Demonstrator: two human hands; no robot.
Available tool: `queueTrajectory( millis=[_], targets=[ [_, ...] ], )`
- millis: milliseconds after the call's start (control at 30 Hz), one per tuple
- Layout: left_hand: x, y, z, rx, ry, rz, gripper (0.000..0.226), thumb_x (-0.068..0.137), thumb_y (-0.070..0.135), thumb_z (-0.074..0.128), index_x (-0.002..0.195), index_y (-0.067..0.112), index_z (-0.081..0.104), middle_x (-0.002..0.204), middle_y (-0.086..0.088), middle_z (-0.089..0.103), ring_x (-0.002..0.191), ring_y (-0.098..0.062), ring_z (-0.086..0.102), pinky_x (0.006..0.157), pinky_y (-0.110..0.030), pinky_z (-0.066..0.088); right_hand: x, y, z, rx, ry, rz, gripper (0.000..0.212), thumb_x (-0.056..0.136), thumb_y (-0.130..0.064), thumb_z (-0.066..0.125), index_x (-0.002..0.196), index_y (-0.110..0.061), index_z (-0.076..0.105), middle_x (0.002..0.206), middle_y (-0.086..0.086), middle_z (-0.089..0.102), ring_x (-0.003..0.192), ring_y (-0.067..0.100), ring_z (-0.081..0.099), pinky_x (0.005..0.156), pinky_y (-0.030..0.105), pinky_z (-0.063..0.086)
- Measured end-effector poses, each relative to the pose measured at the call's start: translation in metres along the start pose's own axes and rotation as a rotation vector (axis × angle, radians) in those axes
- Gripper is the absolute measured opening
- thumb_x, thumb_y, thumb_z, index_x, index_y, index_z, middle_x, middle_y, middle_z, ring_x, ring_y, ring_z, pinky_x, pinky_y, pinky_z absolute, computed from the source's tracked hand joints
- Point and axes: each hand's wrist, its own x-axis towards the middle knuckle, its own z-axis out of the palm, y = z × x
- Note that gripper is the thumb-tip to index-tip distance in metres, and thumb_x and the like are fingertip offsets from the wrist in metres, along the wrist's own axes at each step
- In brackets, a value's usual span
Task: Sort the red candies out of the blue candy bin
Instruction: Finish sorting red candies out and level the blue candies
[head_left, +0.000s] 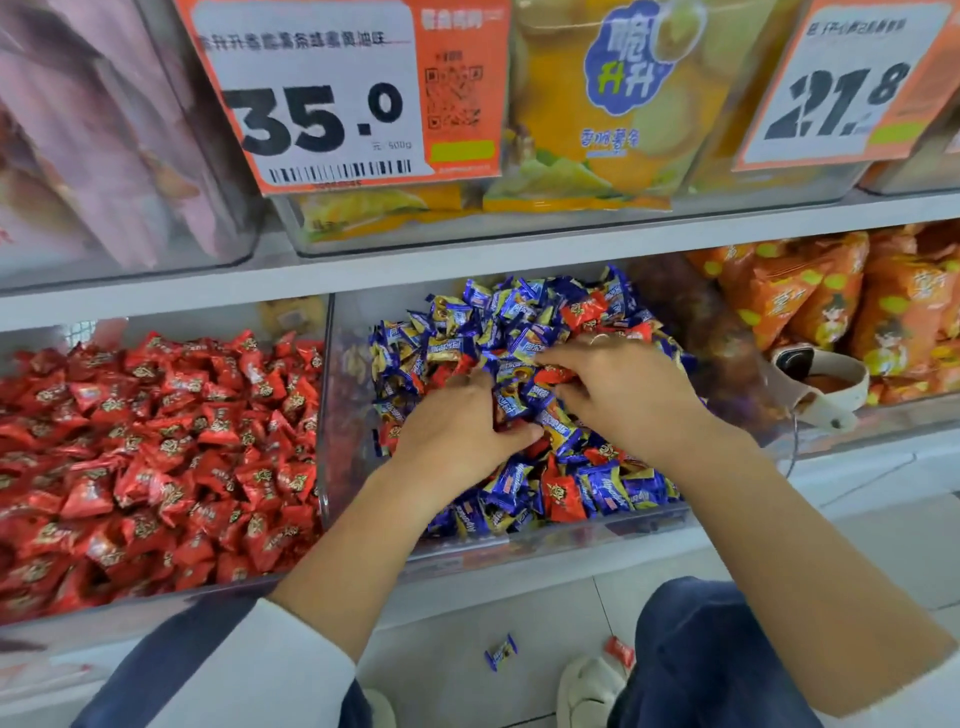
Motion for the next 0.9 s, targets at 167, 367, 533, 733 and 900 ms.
queueTrajectory(
  millis=[167, 367, 533, 733, 900],
  targets=[
    [0.002, -0.003, -0.007, -0.071, 0.030, 0.041, 0.040, 0.087, 0.040, 0.063, 0.118, 0.017, 0.057, 0.107, -0.001, 0.064, 0.087, -0.018, 0.057, 0.072, -0.025, 0.040, 0.001, 0.010, -0.005, 0.192, 0.136, 0.138, 0.022, 0.091, -0.026, 0.058, 0.111, -0.026, 0.066, 0.093, 0.001, 0.072, 0.083, 0.022, 0.066, 0.073, 0.032, 0.051],
    [-0.001, -0.003, -0.008, -0.083, -0.074, 0.047, 0.048, 0.088, 0.030, 0.063, 0.132, 0.016, 0.049, 0.112, -0.005, 0.063, 0.095, -0.021, 0.055, 0.078, -0.027, 0.040, -0.017, 0.028, -0.032, 0.427, 0.352, 0.392, 0.010, 0.085, -0.016, 0.059, 0.095, -0.014, 0.061, 0.084, 0.007, 0.067, 0.071, 0.025, 0.059, 0.065, 0.032, 0.041],
    [-0.006, -0.006, -0.021, -0.079, 0.011, 0.035, 0.034, 0.088, 0.022, 0.059, 0.122, 0.027, 0.057, 0.100, 0.000, 0.066, 0.079, -0.016, 0.054, 0.069, -0.024, 0.037, -0.040, 0.030, -0.050, 0.478, 0.264, 0.445, 0.008, 0.086, -0.010, 0.052, 0.081, -0.015, 0.056, 0.071, 0.005, 0.059, 0.062, 0.019, 0.052, 0.058, 0.032, 0.037],
    [-0.011, -0.019, -0.038, -0.106, 0.138, -0.001, 0.019, 0.091, 0.031, 0.058, 0.110, 0.031, 0.059, 0.073, 0.016, 0.055, 0.051, -0.001, 0.043, 0.054, -0.022, 0.036, -0.053, 0.040, -0.047, 0.353, 0.057, 0.396, 0.026, 0.090, -0.042, 0.052, 0.082, -0.023, 0.067, 0.066, 0.009, 0.061, 0.063, 0.022, 0.056, 0.058, 0.032, 0.042],
    [-0.008, -0.022, -0.038, -0.499, 0.056, -0.022, 0.036, 0.087, 0.020, 0.062, 0.117, 0.038, 0.055, 0.102, 0.003, 0.064, 0.076, -0.034, 0.069, 0.071, -0.042, 0.057, -0.050, 0.048, -0.030, 0.194, -0.069, 0.454, 0.019, 0.095, -0.029, 0.050, 0.105, -0.025, 0.066, 0.071, 0.001, 0.059, 0.065, 0.019, 0.056, 0.049, 0.022, 0.035]
  ],
)
